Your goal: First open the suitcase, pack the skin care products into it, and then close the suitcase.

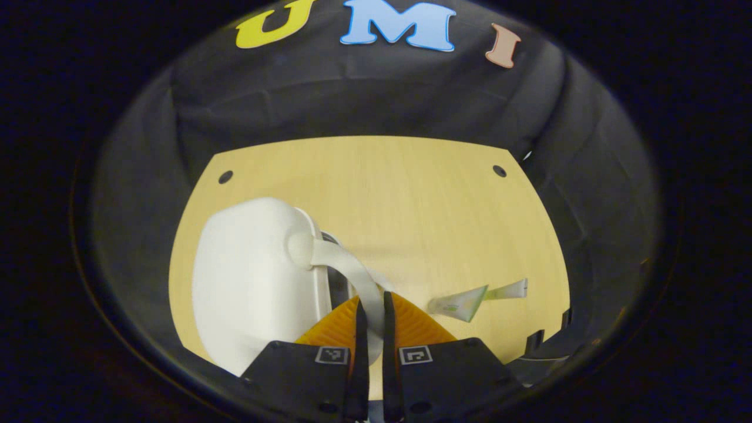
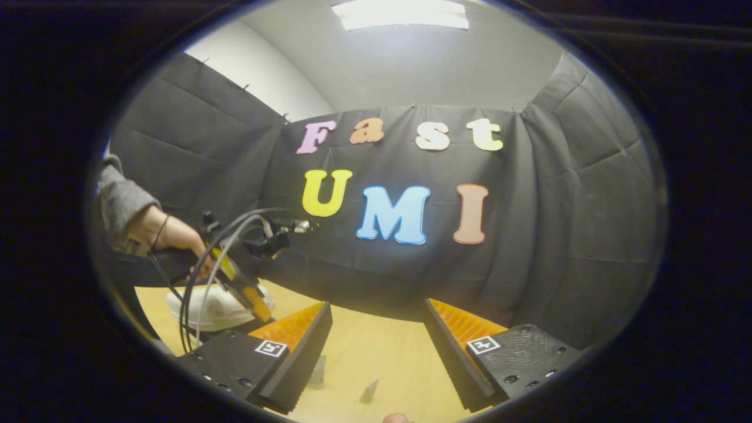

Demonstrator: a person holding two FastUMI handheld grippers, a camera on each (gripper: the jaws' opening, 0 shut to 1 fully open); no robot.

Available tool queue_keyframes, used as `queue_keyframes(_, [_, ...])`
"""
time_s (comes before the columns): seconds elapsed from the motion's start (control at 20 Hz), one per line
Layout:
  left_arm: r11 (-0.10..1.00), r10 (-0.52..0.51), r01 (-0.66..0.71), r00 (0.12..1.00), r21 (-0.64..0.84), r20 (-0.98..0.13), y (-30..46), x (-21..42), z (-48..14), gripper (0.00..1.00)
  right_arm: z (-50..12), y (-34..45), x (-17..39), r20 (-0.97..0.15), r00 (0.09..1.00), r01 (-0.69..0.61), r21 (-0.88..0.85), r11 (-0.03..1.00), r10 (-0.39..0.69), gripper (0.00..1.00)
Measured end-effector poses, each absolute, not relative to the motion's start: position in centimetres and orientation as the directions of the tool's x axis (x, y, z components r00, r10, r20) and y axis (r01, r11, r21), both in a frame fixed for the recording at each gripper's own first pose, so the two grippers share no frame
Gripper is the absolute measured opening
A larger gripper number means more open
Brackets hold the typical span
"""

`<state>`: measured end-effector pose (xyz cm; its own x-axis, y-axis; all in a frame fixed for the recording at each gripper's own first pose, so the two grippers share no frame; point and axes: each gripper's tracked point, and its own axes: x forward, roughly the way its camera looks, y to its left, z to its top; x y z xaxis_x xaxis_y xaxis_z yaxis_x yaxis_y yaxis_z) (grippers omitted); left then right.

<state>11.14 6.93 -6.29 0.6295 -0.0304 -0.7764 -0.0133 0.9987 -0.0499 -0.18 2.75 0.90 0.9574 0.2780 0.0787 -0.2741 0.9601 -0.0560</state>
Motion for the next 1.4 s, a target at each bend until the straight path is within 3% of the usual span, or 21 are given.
queue_keyframes(0.25, [0.990,0.112,-0.019,0.708,0.139,-0.698,20.1,8.6,2.8,0.17,2.4,4.8,0.0,0.115,0.984,-0.136,-0.011,0.991,0.136,0.94])
queue_keyframes(0.55, [0.961,0.222,-0.053,0.734,0.272,-0.641,38.2,5.6,4.2,0.16,3.2,9.5,0.0,0.092,0.995,0.045,0.038,0.998,-0.048,0.95])
queue_keyframes(0.95, [0.977,0.213,-0.149,0.682,0.152,-0.699,59.6,6.4,-7.3,0.16,5.6,11.4,-1.5,0.019,0.981,0.190,0.058,0.980,-0.192,0.95])
queue_keyframes(1.1, [0.986,0.150,-0.152,0.682,0.061,-0.716,63.7,7.0,-12.0,0.17,6.1,11.4,-1.7,0.006,0.972,0.235,0.034,0.971,-0.235,0.95])
queue_keyframes(1.4, [0.987,0.129,-0.154,0.644,0.038,-0.754,66.5,7.9,-20.3,0.17,4.0,11.9,-1.2,-0.097,0.961,0.264,0.024,0.964,-0.260,0.95])
